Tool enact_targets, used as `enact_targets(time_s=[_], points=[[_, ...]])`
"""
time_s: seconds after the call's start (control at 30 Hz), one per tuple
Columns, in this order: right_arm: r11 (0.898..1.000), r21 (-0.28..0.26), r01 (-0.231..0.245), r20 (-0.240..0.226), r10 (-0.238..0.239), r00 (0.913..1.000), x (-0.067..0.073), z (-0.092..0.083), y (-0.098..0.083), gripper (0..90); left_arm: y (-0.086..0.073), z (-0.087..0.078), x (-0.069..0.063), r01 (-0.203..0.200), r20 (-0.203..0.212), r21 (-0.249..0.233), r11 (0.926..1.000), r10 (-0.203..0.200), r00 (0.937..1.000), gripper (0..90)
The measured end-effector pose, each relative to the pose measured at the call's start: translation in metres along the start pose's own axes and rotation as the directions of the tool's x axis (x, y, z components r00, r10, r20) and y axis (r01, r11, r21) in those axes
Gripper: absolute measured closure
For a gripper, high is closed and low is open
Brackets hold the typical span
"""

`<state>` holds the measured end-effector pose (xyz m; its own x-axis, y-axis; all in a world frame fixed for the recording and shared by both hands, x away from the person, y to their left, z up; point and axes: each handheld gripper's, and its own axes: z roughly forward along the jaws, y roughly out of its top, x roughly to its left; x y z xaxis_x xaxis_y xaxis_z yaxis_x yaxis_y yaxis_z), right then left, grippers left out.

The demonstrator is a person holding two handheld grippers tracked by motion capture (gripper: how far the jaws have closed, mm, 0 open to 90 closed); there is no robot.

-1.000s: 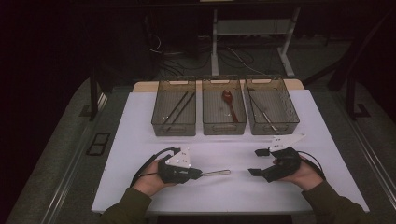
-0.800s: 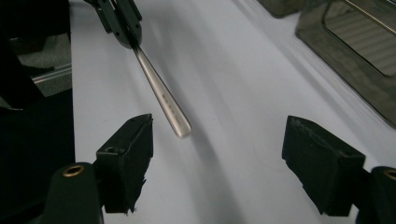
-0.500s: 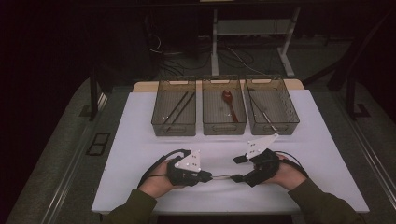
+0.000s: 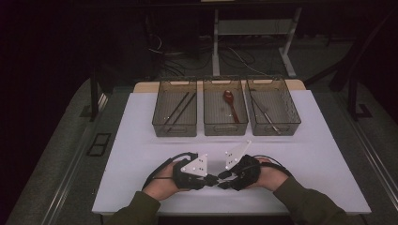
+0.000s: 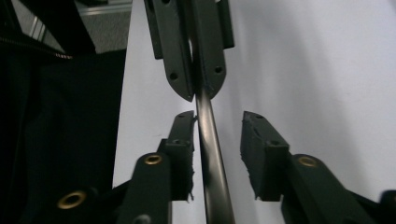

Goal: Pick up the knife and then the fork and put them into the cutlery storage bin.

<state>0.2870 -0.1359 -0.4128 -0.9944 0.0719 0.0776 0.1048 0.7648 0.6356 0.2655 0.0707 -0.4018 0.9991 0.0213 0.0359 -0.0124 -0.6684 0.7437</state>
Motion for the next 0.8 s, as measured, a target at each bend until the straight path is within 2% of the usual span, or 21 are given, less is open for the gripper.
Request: enact_targets(time_s=[0.17, 0.23, 0.33, 0.4, 0.43, 0.47, 0.5, 0.53, 0.6, 0.73, 0.8], points=[[1.0, 0.013, 0.02, -0.022, -0.02, 0.9996, 0.001, 0.003, 0.001, 79.0, 0.0, 0.001, 0.0, -0.004, -0.001, 0.0, 1.0, 0.004, 1.0, 84.4], [1.0, 0.019, 0.024, -0.035, -0.023, 0.9991, 0.002, 0.003, 0.001, 80.3, 0.0, 0.002, 0.001, -0.017, 0.005, 0.008, 0.9998, 0.017, 0.9998, 84.4], [0.999, 0.03, 0.019, -0.043, -0.017, 0.9989, 0.004, 0.003, 0.001, 81.4, -0.001, 0.004, 0.001, -0.01, 0.006, 0.013, 0.9999, 0.01, 0.9999, 83.6], [0.999, 0.027, 0.019, -0.044, -0.018, 0.9989, 0.003, 0.004, 0.001, 81.9, -0.001, 0.004, 0.001, -0.01, -0.02, 0.018, 0.9998, 0.011, 0.9997, 79.0], [1.0, 0.026, 0.018, -0.045, -0.016, 0.9988, 0.003, 0.004, 0.0, 82.2, -0.002, 0.004, 0.002, 0.001, -0.032, 0.008, 1.0, -0.001, 0.9995, 71.4], [1.0, 0.022, 0.008, -0.042, -0.008, 0.9991, 0.003, 0.002, 0.001, 82.7, -0.003, 0.004, 0.003, 0.011, -0.028, -0.006, 0.9999, -0.011, 0.9996, 68.8], [1.0, 0.024, 0.017, -0.037, -0.016, 0.9992, 0.001, 0.003, 0.0, 86.9, -0.004, 0.003, 0.004, 0.015, -0.037, -0.018, 0.9997, -0.016, 0.9992, 64.3], [1.0, 0.025, 0.014, -0.031, -0.013, 0.9994, 0.001, 0.002, 0.0, 87.0, -0.005, 0.002, 0.005, 0.038, -0.044, -0.036, 0.9986, -0.04, 0.9982, 59.6], [0.999, 0.031, 0.012, -0.022, -0.011, 0.9997, -0.002, 0.001, -0.002, 87.0, -0.006, -0.003, 0.008, 0.058, -0.062, -0.055, 0.9967, -0.062, 0.9962, 53.0], [0.999, 0.033, -0.014, 0.015, 0.014, 0.9998, -0.007, -0.003, -0.006, 86.9, -0.014, -0.013, 0.011, 0.129, -0.097, -0.112, 0.9853, -0.14, 0.9853, 41.9], [0.999, 0.028, -0.033, 0.023, 0.033, 0.9992, -0.009, -0.007, -0.009, 87.0, -0.019, -0.018, 0.012, 0.163, -0.1, -0.13, 0.978, -0.177, 0.9791, 37.4]])
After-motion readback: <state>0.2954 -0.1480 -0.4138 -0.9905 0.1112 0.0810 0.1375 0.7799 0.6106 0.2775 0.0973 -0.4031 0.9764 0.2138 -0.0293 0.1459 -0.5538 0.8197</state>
